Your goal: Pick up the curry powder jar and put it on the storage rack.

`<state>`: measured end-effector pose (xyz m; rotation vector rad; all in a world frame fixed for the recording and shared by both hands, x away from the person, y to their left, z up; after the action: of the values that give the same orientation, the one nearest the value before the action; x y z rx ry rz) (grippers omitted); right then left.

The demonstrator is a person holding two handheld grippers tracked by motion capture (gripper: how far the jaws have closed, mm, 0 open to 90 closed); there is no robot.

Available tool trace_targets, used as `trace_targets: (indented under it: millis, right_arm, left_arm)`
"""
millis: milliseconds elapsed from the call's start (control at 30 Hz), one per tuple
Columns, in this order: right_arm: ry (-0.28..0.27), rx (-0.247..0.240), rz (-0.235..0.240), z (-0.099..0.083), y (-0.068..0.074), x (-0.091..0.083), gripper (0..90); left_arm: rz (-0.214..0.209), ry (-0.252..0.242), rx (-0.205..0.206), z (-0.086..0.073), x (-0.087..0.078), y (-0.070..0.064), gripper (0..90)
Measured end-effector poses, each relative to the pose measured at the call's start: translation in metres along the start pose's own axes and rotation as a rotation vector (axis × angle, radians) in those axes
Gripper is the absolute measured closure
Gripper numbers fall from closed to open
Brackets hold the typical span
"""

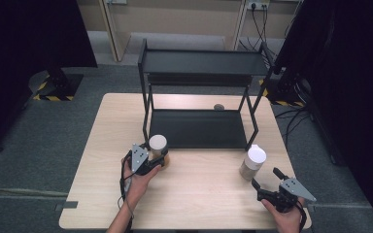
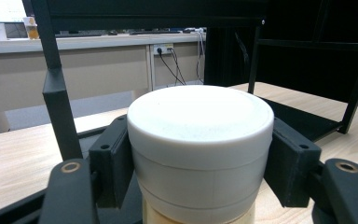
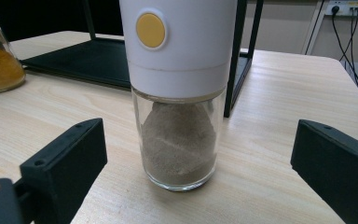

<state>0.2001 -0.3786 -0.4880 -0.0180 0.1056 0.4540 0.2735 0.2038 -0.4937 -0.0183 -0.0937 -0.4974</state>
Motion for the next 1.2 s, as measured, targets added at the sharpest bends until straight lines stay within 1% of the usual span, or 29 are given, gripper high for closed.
trace_targets:
  millis: [100, 233, 300, 433, 600, 700, 767, 900, 1200]
  right_arm:
    - [0.0, -0.003, 0.002, 0.0, 0.0, 0.0, 3.9]
    - [0.0, 0.0, 0.003, 0.0, -0.001, 0.001, 3.9]
    - [0.0, 0.0, 0.003, 0.0, -0.001, 0.001, 3.9]
    - [0.0, 0.001, 0.002, 0.0, 0.0, 0.001, 3.9]
    - [0.0, 0.001, 0.001, 0.0, 0.0, 0.001, 3.9]
    - [0.0, 0.0, 0.002, 0.0, 0.0, 0.001, 3.9]
    - [0.0, 0.002, 0.002, 0.0, -0.001, 0.001, 3.9]
    - [0.0, 0.002, 0.002, 0.0, -0.001, 0.001, 3.9]
    - [0.0, 0.003, 0.002, 0.0, -0.001, 0.001, 3.9]
  left_arm:
    - [-0.001, -0.007, 0.0, 0.002, 0.0, -0.001, 33.5]
    - [-0.004, -0.03, -0.005, 0.009, -0.002, -0.003, 33.5]
    - [-0.003, -0.044, -0.009, 0.015, -0.002, -0.004, 33.5]
    - [-0.002, -0.065, -0.003, 0.024, -0.001, -0.005, 33.5]
    - [0.0, -0.079, 0.0, 0.039, 0.0, -0.006, 33.5]
    - [0.001, -0.087, 0.006, 0.045, 0.001, -0.007, 33.5]
    - [0.004, -0.094, -0.001, 0.049, 0.002, -0.007, 33.5]
    - [0.003, -0.104, 0.002, 0.058, 0.006, -0.008, 33.5]
    - [0.004, -0.136, -0.005, 0.076, 0.015, -0.01, 33.5]
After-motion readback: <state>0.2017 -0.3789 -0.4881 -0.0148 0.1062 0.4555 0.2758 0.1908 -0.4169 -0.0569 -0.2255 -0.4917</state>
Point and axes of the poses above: each handheld gripper's, and its own axes: x roughly forward along the jaws, z roughly out of its top, y roughly to its left, the point moved 1 cm from there along x, roughly forward along the jaws, and after that the axes turned 9 degrees about -y, right-handed, at the moved point
